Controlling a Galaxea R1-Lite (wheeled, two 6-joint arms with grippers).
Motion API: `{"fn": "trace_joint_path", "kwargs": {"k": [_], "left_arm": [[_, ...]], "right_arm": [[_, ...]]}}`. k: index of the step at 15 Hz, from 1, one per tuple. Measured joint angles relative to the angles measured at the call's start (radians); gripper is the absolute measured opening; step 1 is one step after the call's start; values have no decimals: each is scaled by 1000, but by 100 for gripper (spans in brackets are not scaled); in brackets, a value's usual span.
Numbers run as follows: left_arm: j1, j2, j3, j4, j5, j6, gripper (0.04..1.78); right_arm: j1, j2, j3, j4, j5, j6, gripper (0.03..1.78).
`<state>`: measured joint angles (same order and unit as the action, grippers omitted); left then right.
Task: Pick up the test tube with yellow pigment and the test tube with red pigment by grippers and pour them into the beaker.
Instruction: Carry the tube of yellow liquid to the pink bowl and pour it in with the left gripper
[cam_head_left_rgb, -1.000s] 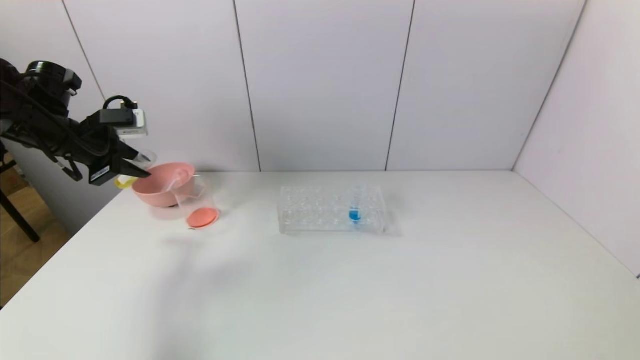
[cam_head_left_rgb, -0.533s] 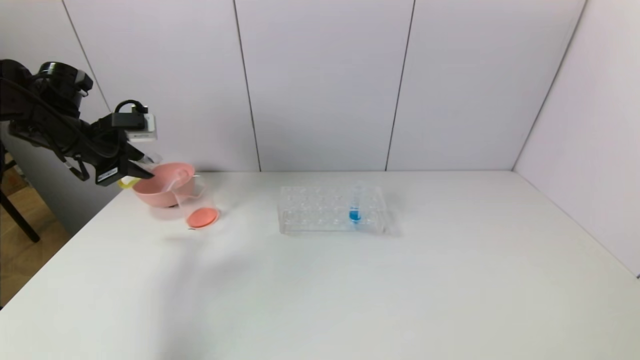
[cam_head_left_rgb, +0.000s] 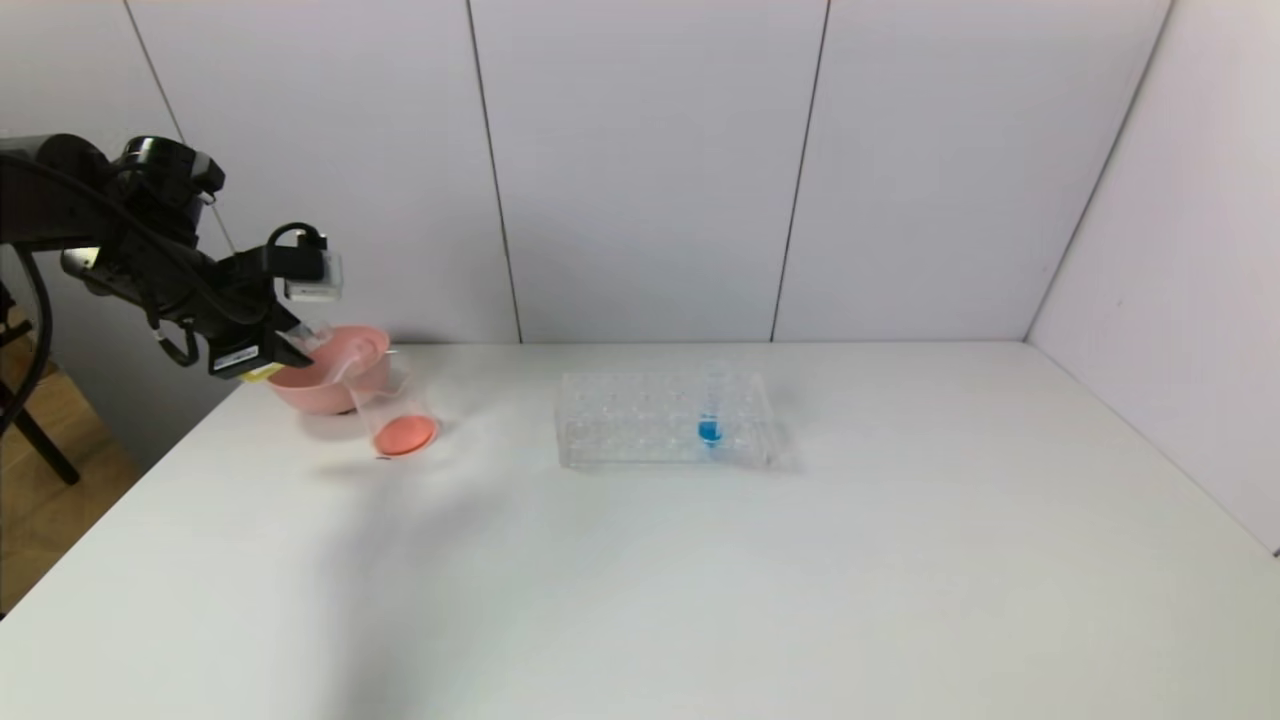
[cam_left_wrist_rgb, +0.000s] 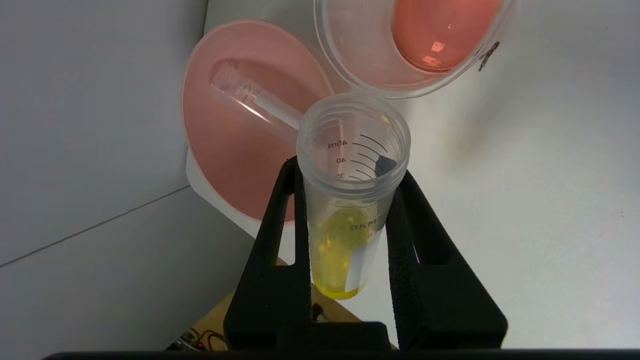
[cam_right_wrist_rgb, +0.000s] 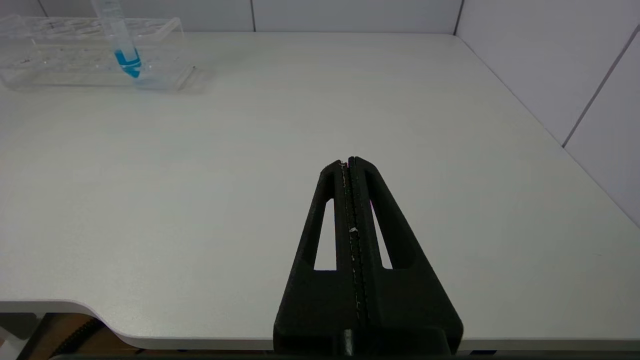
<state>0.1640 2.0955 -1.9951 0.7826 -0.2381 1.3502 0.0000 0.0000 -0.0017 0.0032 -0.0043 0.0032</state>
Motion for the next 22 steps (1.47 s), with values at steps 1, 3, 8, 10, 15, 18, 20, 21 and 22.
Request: {"fn": "trace_joint_path", "kwargs": {"k": [1,3,8,10,15,18,20,21,22], "left_arm": [[-4,3,-1,0,15,0,45],[-12,10,-7,1,36,1,45],[-38,20,-10,1,93,31,45],[-47,21,-10,1,121,31,45],[-74,28,-10,2,205,34,45],[-92,29,-10,1,229,52,45],[-100,30,-10,1,244,53,45],[-103,30,-10,2,256,53,45],[-107,30,-10,3,267,53,45]], "right_arm": [[0,0,0,0,0,0,11],[0,0,0,0,0,0,11],[0,0,0,0,0,0,11],[0,0,0,0,0,0,11],[0,0,0,0,0,0,11],[0,0,0,0,0,0,11],[0,0,0,0,0,0,11],[0,0,0,0,0,0,11],[0,0,0,0,0,0,11]]}}
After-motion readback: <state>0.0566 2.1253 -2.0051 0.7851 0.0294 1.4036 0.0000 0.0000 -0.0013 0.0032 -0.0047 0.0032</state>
